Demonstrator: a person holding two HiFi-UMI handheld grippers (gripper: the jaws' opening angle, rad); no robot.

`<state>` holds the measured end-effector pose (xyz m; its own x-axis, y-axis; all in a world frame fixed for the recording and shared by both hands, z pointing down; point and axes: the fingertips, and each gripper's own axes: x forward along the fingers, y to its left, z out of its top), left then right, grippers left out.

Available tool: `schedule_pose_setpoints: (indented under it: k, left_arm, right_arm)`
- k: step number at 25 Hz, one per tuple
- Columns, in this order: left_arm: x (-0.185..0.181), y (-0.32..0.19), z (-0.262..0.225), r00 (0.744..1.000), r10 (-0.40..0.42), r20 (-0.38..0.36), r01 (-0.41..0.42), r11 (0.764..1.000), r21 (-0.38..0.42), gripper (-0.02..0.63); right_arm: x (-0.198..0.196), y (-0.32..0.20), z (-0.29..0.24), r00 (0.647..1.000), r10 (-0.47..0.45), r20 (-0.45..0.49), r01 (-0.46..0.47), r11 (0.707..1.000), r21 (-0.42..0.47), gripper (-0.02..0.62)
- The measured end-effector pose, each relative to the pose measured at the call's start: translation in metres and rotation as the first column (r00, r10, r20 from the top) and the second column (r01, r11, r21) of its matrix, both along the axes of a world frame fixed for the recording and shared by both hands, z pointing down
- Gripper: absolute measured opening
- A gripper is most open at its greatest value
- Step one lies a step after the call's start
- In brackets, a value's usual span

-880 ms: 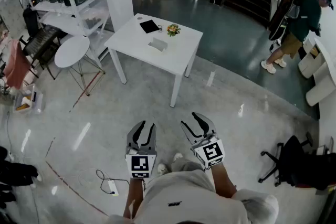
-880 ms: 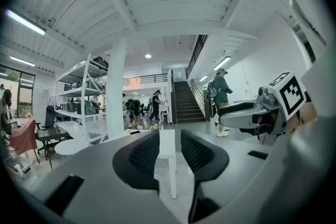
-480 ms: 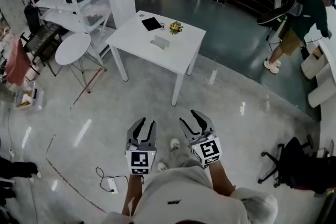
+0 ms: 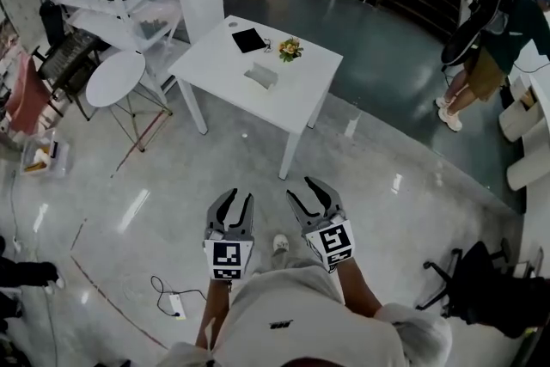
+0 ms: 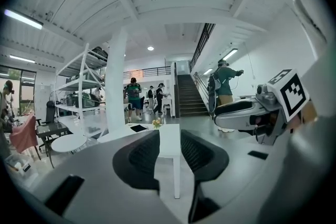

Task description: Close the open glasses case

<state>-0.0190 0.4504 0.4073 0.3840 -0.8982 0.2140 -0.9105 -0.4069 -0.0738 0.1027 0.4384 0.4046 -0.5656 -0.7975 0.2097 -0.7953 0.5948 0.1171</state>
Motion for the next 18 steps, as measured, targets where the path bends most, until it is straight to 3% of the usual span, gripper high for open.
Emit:
schedule_pose_setpoints:
  k: [18]
  left_arm:
    - [0.046,-0.106,-0.006,0.998,-0.064,0.02,0.064,0.998,-0.008,0.141]
  right_arm:
    - [0.036,-0.104,-0.001,0.994,-0.108,0.018,0.108,0.993,-0.035,0.173]
